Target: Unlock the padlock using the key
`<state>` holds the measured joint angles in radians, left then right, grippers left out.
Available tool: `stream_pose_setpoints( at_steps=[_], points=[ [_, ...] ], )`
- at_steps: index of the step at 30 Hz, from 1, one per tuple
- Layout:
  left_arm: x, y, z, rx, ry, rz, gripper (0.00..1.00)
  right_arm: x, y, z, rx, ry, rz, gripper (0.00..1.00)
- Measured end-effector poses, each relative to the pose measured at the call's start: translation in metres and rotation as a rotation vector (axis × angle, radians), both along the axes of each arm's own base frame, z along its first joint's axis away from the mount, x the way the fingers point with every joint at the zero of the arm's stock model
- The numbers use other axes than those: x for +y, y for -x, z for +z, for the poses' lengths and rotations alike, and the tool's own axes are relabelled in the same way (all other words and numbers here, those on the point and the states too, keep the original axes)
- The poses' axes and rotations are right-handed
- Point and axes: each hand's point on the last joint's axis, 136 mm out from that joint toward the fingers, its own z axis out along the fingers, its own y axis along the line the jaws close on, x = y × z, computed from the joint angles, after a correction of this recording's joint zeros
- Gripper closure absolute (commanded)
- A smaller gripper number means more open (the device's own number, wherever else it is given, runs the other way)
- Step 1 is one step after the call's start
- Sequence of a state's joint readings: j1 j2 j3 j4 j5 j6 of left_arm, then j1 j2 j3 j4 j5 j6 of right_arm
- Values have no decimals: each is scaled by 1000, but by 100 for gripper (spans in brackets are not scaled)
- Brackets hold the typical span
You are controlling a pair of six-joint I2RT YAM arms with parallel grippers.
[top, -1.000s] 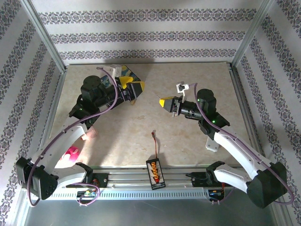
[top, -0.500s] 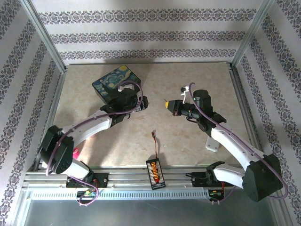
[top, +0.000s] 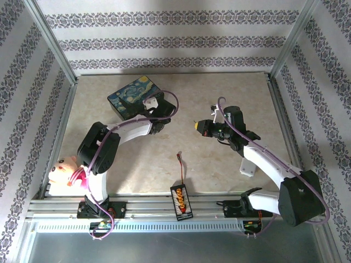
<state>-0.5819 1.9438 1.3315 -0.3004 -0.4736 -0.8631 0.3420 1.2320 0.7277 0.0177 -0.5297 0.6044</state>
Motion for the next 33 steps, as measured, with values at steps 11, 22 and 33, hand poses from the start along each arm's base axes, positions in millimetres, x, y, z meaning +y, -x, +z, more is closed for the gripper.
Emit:
stream_pose_setpoints(
  at_steps=[11, 22, 33],
  points=[
    [16, -34, -29, 28, -79, 86, 23, 5, -4, -22, 62, 0, 25, 100],
    [20, -48, -39, 26, -148, 121, 38, 14, -12, -27, 82, -15, 61, 100],
    [25, -45, -44, 55, -124, 140, 44, 13, -19, -27, 81, -25, 61, 100]
  ],
)
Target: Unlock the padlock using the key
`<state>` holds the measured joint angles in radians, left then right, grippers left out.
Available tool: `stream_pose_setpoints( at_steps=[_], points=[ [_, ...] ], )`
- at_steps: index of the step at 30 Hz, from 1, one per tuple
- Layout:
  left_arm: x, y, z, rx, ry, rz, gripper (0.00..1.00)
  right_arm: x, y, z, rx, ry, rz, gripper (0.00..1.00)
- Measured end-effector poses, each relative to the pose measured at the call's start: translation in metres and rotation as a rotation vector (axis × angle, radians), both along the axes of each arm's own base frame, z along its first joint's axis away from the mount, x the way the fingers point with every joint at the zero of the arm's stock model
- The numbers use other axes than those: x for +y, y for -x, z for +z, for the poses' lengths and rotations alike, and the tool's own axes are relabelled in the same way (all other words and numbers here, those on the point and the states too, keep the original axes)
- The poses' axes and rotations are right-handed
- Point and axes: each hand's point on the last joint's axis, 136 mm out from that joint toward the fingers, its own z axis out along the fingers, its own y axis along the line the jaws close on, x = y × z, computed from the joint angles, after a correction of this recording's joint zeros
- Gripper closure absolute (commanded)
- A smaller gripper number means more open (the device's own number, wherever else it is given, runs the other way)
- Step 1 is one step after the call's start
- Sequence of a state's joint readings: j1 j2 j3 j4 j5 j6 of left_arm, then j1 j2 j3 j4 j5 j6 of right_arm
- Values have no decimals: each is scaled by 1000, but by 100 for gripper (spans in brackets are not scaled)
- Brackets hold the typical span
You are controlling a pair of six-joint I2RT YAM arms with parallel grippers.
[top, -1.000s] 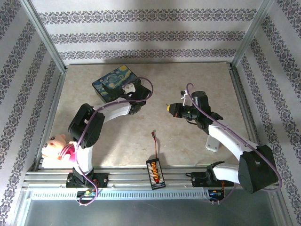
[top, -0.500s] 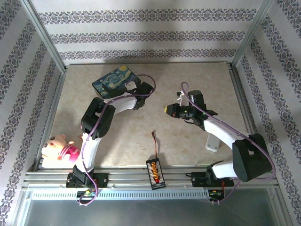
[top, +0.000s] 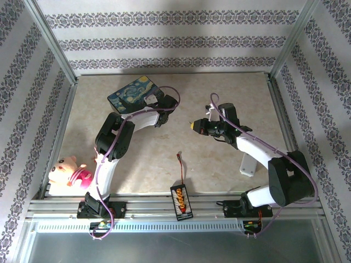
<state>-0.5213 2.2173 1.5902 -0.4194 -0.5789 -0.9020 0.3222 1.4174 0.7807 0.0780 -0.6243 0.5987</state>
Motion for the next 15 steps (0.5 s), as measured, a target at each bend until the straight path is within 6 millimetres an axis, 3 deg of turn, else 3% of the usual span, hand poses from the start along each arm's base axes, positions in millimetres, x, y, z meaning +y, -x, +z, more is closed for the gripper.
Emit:
stream_pose_setpoints(
  at_steps=[8, 15],
  points=[
    [-1, 0, -3, 6, 31, 8, 45, 2, -2, 7, -16, -13, 10, 100],
    [-3, 0, -4, 10, 48, 9, 66, 0, -3, 7, -17, -14, 5, 100]
  ],
)
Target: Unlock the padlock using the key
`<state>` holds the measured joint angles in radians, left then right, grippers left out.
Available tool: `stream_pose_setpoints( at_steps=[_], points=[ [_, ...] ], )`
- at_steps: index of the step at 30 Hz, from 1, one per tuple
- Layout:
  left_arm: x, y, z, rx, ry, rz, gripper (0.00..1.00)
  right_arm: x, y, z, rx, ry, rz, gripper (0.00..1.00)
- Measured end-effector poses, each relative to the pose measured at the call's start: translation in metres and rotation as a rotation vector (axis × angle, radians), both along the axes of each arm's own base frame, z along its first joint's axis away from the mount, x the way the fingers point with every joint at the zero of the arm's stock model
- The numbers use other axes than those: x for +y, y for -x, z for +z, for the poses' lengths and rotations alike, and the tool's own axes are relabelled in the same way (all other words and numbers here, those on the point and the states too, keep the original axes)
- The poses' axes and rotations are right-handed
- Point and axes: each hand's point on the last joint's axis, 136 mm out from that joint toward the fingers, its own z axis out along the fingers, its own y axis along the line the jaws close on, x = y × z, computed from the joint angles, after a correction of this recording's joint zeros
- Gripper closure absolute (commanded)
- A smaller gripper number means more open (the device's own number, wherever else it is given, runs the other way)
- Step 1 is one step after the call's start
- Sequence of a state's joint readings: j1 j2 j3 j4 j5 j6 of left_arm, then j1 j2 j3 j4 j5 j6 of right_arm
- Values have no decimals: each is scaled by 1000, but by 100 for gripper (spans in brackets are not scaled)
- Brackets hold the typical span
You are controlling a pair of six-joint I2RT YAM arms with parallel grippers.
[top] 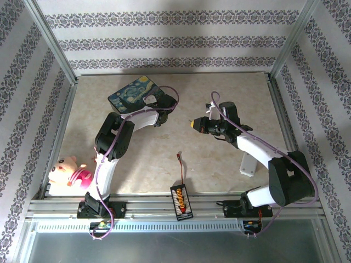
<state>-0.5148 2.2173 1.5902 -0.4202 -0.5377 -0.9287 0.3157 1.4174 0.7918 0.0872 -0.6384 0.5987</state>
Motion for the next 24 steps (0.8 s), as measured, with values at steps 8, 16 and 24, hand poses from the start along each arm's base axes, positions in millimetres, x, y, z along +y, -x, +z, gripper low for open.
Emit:
stream_pose_setpoints(
  at_steps=[8, 16, 24],
  points=[
    [-5, -1, -1, 9, 11, -38, 77, 0, 0, 0, -1, 0, 0, 100],
    [-25, 2, -1, 19, 53, -216, 80, -6, 0, 9, -25, -7, -15, 100],
    [-63, 20, 0, 53, 100, -466, 82, -10, 9, 19, -61, -13, -29, 100]
  ],
)
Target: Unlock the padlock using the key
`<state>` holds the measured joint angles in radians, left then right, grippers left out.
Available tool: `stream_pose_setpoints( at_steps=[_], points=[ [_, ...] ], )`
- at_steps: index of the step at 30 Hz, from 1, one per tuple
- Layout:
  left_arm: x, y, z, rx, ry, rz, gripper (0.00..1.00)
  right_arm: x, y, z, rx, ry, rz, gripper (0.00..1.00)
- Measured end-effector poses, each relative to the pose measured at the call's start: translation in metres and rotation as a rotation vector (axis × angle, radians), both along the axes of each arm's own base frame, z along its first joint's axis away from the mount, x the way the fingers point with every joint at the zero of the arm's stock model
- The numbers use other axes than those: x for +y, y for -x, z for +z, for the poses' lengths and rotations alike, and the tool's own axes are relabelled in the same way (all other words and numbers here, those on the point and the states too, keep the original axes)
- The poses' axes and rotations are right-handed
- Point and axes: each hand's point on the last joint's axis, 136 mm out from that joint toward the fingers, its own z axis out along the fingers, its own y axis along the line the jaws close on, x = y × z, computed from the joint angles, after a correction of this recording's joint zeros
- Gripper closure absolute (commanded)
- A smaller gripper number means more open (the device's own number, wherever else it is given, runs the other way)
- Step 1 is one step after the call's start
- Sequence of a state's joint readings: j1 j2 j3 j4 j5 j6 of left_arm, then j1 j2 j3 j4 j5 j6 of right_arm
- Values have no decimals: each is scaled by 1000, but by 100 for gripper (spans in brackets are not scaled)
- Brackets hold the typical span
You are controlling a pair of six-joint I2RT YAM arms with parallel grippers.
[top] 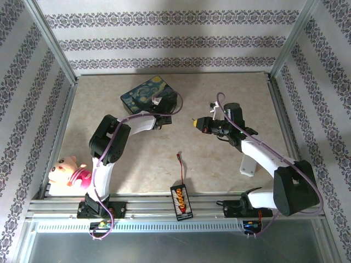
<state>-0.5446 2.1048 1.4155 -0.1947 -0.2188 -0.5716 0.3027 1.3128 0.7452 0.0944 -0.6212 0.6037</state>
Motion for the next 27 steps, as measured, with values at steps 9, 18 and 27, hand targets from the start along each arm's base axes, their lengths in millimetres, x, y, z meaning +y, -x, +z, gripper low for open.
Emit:
stream_pose_setpoints(
  at_steps=[9, 18, 27],
  points=[
    [-35, 41, 0, 39, 70, -255, 74, -9, 11, -3, 3, 12, -35, 100],
    [-40, 58, -8, 103, 107, -260, 45, -15, 18, -11, 19, 18, -65, 100],
    [-35, 58, -10, 98, 4, -150, 45, -16, 19, -7, 4, 19, -74, 100]
  ],
)
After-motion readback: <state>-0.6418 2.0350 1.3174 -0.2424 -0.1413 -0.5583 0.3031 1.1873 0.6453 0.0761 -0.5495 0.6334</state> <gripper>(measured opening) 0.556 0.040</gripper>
